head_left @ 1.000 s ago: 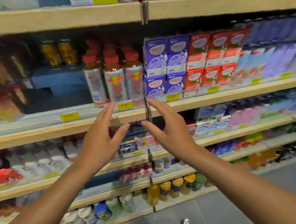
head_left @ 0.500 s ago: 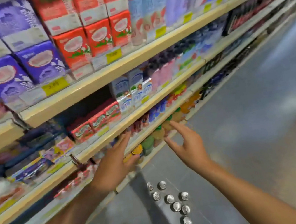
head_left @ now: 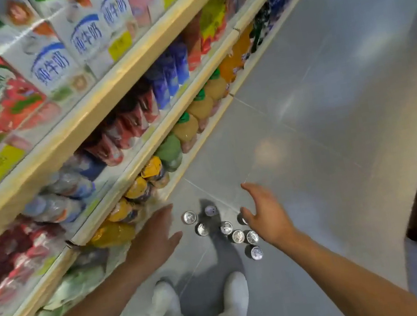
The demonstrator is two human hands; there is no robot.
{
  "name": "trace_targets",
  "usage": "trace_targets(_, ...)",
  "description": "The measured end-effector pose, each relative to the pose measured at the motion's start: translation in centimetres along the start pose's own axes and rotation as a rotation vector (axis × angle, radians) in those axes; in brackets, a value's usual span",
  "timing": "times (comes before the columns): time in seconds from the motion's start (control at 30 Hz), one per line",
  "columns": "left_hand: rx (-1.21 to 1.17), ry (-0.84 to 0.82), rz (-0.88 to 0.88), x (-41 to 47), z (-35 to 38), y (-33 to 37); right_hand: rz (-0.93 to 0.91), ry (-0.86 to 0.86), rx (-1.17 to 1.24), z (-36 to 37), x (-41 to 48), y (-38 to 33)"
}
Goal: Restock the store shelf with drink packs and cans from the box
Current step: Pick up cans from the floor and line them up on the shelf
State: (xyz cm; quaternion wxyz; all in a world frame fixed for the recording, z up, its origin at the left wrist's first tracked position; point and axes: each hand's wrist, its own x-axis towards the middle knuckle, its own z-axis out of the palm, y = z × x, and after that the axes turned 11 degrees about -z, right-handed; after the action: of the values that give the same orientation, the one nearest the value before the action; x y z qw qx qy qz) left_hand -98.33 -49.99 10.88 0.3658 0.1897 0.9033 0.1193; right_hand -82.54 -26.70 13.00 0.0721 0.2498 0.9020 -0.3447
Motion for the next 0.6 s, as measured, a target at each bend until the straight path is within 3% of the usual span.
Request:
trace_targets(0.13, 0.162, -0.104, -0.019, 3.7, 5.8, -2.5, 0.141, -0.081, 0.093, 7.8, -0.1, 5.0)
trace_targets(0.27, 0.178, -0.184, -0.055, 8.1, 11.1, -4.5, 0.193, -0.175, 0.069, 15.1, 1.2, 9.0)
trace_targets(0.47, 0.231, -0.233, -0.093, 17.3, 19.5, -8.3, 0.201, -0.283, 0.050, 26.8, 4.7, 14.2)
trace_targets(0.6, 0.291, -0.235, -0.093, 22.7, 24.3, -10.3, 0.114, -0.295, 0.013, 33.0, 7.0, 16.7)
